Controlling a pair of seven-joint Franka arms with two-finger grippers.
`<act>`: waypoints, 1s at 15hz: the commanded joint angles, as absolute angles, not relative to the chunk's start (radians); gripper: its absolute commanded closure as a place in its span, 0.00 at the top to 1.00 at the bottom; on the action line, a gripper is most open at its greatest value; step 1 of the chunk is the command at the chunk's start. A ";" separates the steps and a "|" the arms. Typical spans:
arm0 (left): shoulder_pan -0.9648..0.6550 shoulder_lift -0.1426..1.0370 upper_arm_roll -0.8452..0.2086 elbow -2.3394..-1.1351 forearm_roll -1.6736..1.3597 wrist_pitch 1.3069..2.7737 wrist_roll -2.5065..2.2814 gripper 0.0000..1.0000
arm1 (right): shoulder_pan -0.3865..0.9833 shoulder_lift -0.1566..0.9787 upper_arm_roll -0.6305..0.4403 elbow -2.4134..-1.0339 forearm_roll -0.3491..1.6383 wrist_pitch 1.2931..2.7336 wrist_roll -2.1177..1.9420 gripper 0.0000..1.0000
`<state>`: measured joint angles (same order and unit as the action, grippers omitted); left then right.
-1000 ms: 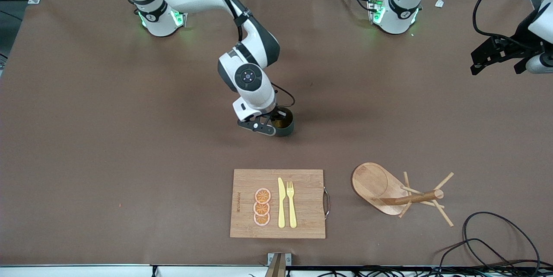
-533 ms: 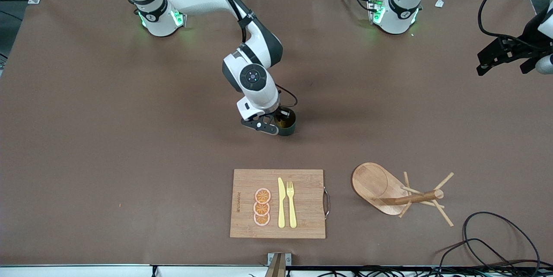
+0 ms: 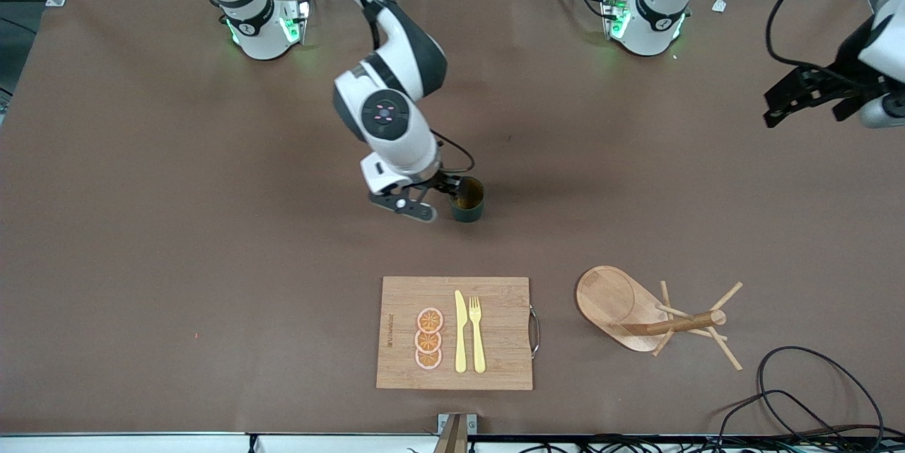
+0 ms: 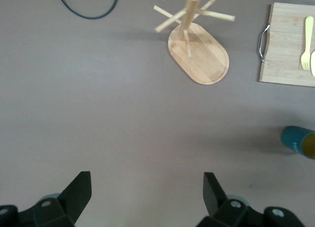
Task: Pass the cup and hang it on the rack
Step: 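Release the mug and withdraw the right gripper while the left gripper approaches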
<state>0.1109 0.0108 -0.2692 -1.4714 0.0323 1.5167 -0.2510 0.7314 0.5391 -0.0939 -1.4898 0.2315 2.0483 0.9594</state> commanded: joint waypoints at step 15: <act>-0.408 0.354 -0.334 -1.408 0.383 1.675 -1.049 1.00 | 0.163 0.198 -0.097 -1.525 -0.040 1.514 0.039 1.00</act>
